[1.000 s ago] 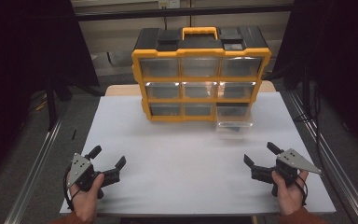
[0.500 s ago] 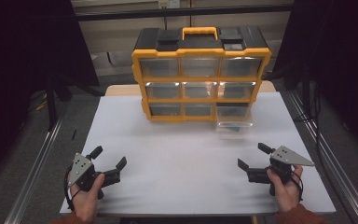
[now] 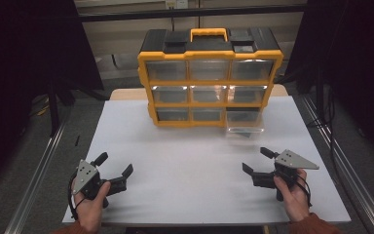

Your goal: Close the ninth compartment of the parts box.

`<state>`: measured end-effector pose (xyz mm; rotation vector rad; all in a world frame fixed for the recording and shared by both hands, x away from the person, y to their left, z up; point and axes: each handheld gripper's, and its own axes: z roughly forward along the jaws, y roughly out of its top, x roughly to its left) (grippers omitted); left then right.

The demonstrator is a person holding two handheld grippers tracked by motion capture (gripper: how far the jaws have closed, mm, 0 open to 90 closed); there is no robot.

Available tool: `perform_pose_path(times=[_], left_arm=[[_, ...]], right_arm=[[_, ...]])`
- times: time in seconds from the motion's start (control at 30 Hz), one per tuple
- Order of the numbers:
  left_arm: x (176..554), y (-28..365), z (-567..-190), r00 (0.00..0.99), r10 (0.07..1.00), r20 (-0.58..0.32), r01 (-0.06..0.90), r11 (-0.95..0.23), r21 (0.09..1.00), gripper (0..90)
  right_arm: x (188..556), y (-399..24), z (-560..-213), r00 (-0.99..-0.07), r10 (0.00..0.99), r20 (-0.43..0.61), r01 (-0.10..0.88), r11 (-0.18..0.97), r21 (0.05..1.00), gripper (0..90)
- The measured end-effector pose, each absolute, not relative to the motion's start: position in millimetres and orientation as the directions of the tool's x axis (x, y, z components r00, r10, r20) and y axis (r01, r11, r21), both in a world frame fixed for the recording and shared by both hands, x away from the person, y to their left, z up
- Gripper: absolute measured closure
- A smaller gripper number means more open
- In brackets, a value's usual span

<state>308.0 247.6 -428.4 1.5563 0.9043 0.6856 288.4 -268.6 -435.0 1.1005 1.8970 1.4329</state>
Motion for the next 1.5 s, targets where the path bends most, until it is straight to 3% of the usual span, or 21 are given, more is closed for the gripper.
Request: perform_pose_path(times=[0.23, 0.5, 0.87, 1.5], left_arm=[[310.3, 245.9, -428.9, 0.538, 0.842, -0.052, 0.185, -0.058, 0.981, 0.8], [310.5, 245.7, -428.9, 0.539, 0.841, -0.054, 0.186, -0.056, 0.981, 0.8], [310.4, 245.5, -428.8, 0.546, 0.836, -0.050, 0.183, -0.060, 0.981, 0.8], [310.8, 245.4, -428.9, 0.551, 0.833, -0.054, 0.184, -0.058, 0.981, 0.9]], right_arm=[[294.2, -263.6, -432.8, -0.608, 0.790, 0.077, 0.296, 0.136, 0.946, 4.9], [304.6, -259.6, -437.0, -0.628, 0.772, 0.098, 0.317, 0.139, 0.938, 6.4], [323.6, -252.3, -439.6, -0.635, 0.765, 0.108, 0.312, 0.126, 0.942, 20.3], [336.5, -245.8, -437.9, -0.668, 0.736, 0.108, 0.280, 0.114, 0.953, 58.7]])
